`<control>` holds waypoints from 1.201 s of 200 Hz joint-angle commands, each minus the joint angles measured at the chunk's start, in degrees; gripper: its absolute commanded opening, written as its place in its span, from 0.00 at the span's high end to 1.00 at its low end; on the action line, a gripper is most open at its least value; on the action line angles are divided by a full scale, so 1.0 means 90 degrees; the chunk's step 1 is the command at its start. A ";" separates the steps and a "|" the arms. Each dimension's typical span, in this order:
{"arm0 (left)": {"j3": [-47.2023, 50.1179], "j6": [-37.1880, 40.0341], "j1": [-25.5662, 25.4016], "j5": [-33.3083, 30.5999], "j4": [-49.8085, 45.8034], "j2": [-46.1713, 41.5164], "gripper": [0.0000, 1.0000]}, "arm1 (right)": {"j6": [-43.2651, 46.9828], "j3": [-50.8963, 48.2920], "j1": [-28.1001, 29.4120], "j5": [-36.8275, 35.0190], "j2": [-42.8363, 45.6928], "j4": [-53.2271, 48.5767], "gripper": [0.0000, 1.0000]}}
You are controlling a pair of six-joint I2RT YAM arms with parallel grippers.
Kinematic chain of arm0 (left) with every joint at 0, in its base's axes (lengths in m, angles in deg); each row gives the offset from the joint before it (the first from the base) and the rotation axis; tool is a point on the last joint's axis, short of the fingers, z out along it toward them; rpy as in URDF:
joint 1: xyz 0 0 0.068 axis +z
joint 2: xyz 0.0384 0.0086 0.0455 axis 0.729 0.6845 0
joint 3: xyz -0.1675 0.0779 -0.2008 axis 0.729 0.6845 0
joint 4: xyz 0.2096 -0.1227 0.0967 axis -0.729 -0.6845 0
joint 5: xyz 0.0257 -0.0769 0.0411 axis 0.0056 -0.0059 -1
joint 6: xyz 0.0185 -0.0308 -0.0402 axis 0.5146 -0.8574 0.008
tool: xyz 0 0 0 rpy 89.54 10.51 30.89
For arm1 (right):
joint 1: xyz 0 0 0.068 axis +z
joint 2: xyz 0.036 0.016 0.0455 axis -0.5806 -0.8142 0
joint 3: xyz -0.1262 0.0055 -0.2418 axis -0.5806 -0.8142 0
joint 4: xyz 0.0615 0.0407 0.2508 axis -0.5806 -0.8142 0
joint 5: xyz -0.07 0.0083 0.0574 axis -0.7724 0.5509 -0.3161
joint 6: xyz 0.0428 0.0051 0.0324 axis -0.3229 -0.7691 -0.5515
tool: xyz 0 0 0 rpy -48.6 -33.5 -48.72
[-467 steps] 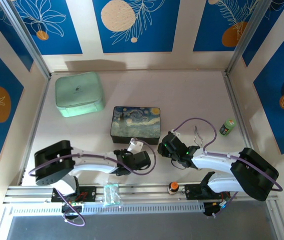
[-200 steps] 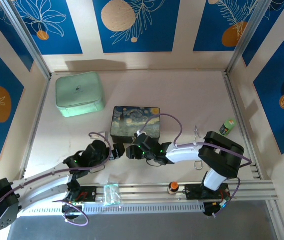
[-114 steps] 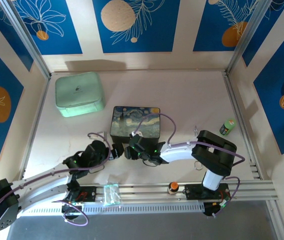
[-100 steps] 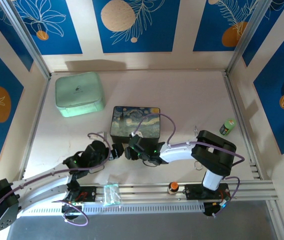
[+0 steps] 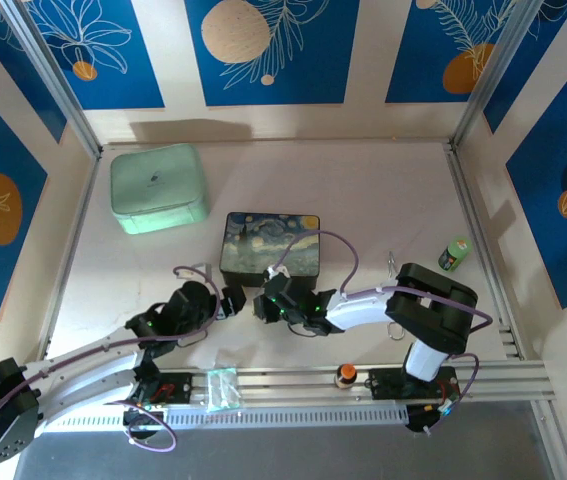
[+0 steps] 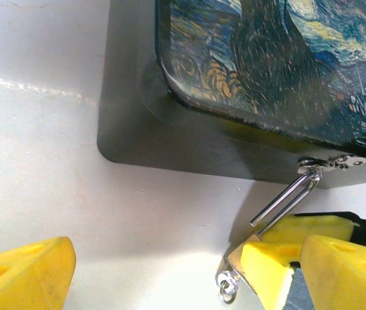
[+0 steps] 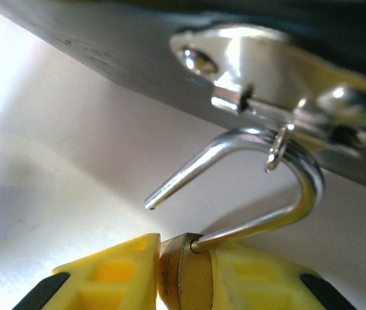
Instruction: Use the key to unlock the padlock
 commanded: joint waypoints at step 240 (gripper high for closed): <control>-0.1660 0.2570 0.1355 -0.0972 0.0755 0.3736 0.25 | -0.2624 -0.1034 0.0399 -0.2277 -0.1281 0.3124 0.93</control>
